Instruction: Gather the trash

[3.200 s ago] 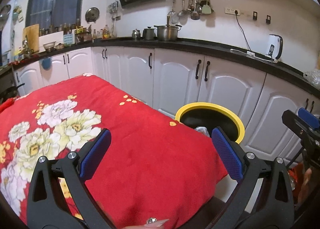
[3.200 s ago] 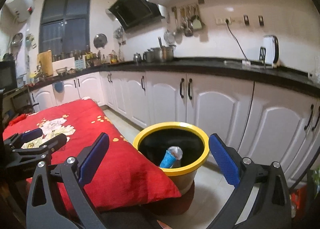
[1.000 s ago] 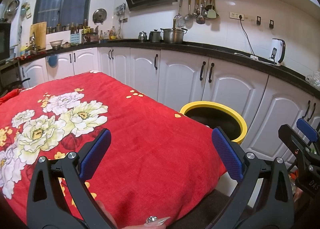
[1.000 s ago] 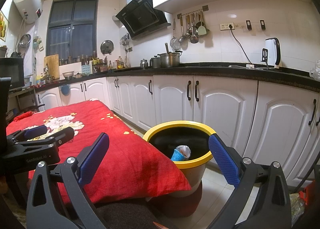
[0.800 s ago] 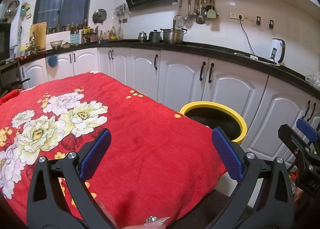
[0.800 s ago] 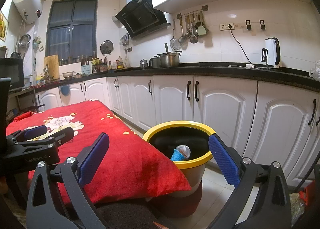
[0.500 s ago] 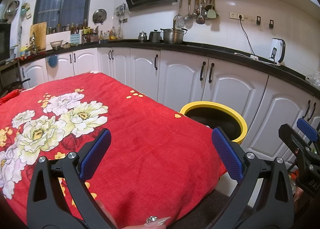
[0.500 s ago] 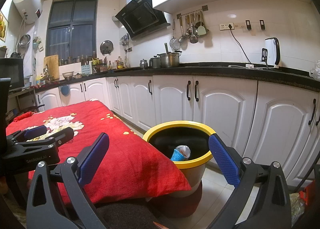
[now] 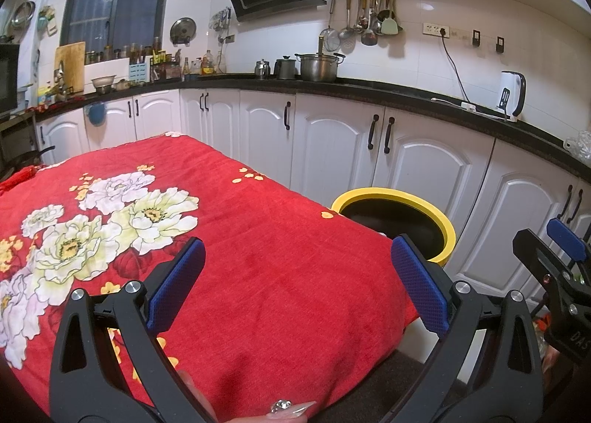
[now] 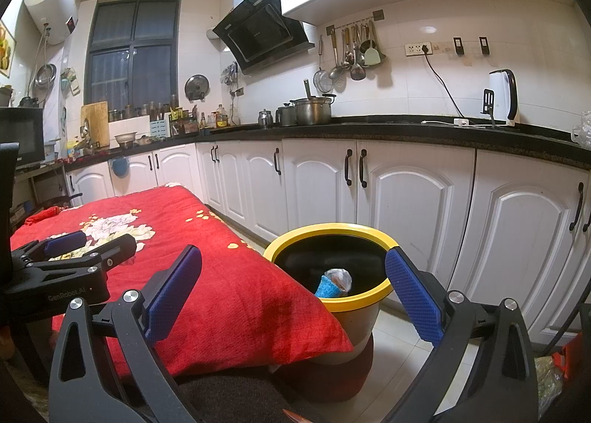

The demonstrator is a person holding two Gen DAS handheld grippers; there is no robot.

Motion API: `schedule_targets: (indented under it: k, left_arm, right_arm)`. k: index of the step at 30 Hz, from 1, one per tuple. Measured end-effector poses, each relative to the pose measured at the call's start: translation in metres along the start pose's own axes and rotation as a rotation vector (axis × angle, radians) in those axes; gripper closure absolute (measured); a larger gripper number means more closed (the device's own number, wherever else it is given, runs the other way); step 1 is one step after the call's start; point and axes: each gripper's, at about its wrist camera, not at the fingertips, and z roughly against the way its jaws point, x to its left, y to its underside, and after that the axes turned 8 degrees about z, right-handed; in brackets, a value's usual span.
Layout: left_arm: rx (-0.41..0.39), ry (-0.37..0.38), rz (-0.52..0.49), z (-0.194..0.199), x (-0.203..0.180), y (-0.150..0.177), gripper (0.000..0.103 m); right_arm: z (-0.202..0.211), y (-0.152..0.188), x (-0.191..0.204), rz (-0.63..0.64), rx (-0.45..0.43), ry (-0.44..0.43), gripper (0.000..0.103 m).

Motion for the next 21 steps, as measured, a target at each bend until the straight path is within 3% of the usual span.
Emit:
schedule_targets:
  k: [16,18,21]
  left_arm:
    - [0.012,0.009,0.010,0.000,0.004,0.000,0.010]
    - [0.020,-0.011,0.056,0.001,0.019,-0.005,0.010]
    - [0.042,-0.100,0.169,0.008,0.066,-0.017,0.010]
  right_arm:
    - [-0.004,-0.008,0.004,0.008,0.020,-0.025,0.006]
    - [-0.007,-0.015,0.010,0.020,0.014,-0.038,0.006]
    - [-0.027,-0.036,0.046,0.073,0.024,-0.138,0.006]
